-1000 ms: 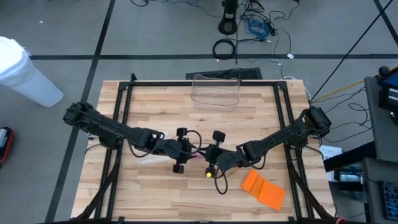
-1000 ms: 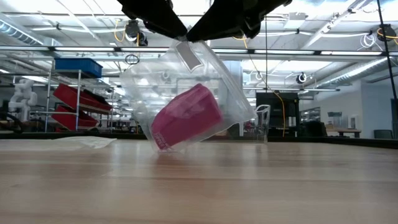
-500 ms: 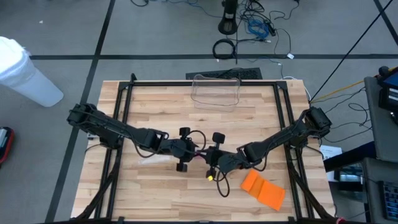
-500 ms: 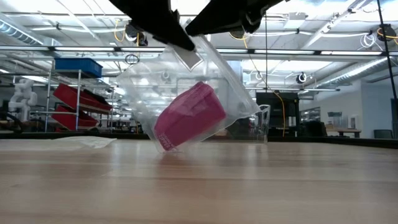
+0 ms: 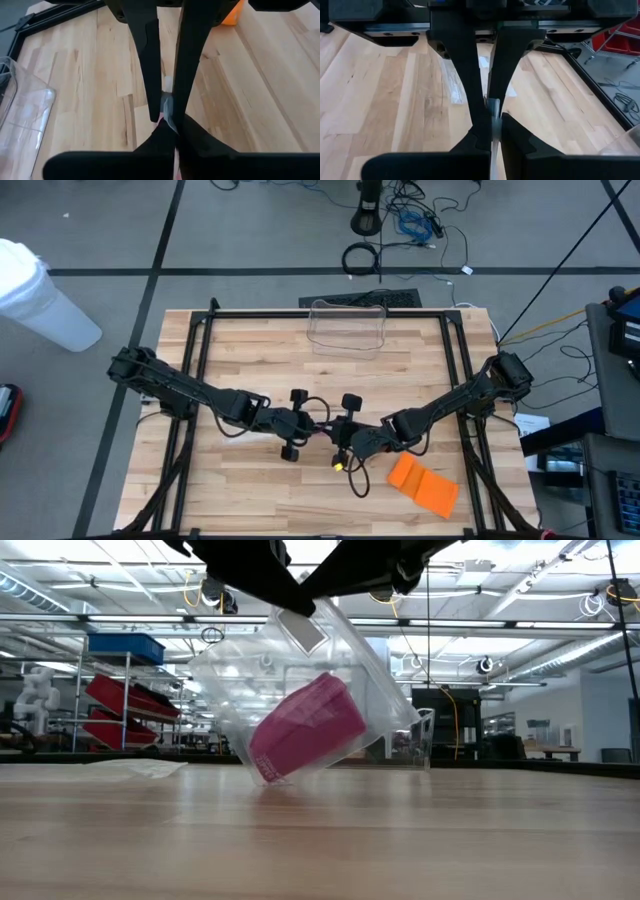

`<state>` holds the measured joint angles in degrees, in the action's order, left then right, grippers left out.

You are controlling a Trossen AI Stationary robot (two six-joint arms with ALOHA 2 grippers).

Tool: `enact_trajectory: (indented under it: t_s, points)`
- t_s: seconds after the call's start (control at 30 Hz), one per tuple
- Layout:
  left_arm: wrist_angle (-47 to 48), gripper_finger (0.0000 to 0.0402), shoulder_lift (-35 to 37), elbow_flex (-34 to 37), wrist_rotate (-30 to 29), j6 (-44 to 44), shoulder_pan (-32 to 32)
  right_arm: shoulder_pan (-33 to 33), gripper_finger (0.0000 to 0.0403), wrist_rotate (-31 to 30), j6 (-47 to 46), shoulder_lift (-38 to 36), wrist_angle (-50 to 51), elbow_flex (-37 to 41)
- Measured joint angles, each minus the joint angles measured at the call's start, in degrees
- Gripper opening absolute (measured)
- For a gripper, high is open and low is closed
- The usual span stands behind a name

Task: Roll bandage
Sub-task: Close the zip bag

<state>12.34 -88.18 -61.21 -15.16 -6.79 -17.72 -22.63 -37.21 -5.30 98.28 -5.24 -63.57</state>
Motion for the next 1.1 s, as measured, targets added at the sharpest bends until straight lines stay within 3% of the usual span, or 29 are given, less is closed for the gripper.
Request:
enact_trajectory:
  t_s: [0.77,1.1]
  points:
    - [-0.07,0.0000,0.54,-0.27,-0.39,-0.13,-1.58,-1.85,0.0006,0.58,0.04,-2.16,4.05,-0.02]
    - [3.52,0.0000,1.95,-1.53,-0.93,0.23,-4.10,-2.17,0.0004,4.87,0.05,-2.38,3.76,-0.13]
